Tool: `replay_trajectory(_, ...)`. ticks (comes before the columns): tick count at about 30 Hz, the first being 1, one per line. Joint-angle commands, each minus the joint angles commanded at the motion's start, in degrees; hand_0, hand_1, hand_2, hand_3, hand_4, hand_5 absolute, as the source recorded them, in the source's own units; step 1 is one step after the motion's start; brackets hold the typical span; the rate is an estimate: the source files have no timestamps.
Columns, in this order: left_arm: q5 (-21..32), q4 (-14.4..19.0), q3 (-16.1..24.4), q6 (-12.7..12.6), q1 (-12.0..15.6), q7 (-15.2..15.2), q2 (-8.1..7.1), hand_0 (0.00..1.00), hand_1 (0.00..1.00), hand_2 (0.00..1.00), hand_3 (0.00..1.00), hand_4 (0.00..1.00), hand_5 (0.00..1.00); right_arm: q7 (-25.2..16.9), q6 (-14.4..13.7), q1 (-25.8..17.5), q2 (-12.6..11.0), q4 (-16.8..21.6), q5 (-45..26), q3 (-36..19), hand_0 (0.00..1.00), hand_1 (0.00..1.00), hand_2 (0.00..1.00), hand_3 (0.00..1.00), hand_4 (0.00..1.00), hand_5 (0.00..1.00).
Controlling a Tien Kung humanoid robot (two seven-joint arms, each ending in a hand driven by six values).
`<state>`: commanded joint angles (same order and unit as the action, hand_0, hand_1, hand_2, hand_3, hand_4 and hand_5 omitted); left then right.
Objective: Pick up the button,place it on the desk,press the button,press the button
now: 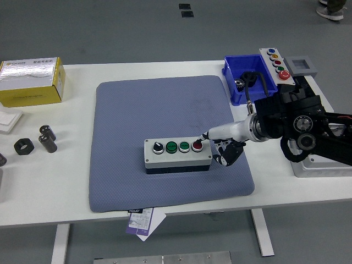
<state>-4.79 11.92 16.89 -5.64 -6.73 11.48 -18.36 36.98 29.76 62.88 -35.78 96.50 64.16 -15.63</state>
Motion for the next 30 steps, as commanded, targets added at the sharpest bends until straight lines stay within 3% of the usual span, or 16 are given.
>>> replay_trajectory(11,0.4,0.0,-0.4,0.0,0.0,-0.1,-0.08,0.691,0.631,0.551,0.589,0.657,0.199,0.0,-0.8,-0.6,1.1,-2.3,0.2,3.0,0.033,0.241,0.300,0.998,0.294,0.048)
replay_trajectory(17,0.5,0.1,-0.4,0.0,0.1,-0.2,-0.12,0.690,0.631,0.552,0.589,0.657,0.199,-0.6,-2.5,-1.4,-2.3,0.6,-0.6,-3.2,0.034,0.239,0.300,0.998,0.295,0.047)
replay_trajectory(20,1.0,0.0,-0.8,0.0,0.2,-0.4,-0.09,0.691,0.631,0.552,0.589,0.659,0.200,-2.3,-3.7,-4.2,-4.8,2.0,-0.9,-8.6,0.035,0.240,0.299,0.998,0.295,0.047)
replay_trajectory(24,1.4,0.0,-1.0,0.0,0.4,-0.5,0.05,0.690,0.631,0.552,0.589,0.660,0.201,-6.9,-8.9,-9.7,-5.7,2.3,1.5,-16.5,0.053,0.254,0.300,0.998,0.309,0.053)
replay_trajectory(29,2.7,0.0,-2.3,0.1,0.8,-0.9,0.41,0.690,0.631,0.552,0.589,0.660,0.201,-14.9,-19.4,-19.9,-1.2,-1.2,5.9,-27.0,0.053,0.254,0.300,0.998,0.309,0.053)
replay_trajectory(30,3.8,0.0,-3.3,0.2,1.0,-1.3,0.50,0.691,0.632,0.552,0.589,0.659,0.201,-17.2,-21.8,-22.3,0.0,-2.4,5.1,-29.3,0.153,0.342,0.467,0.962,0.578,0.203)
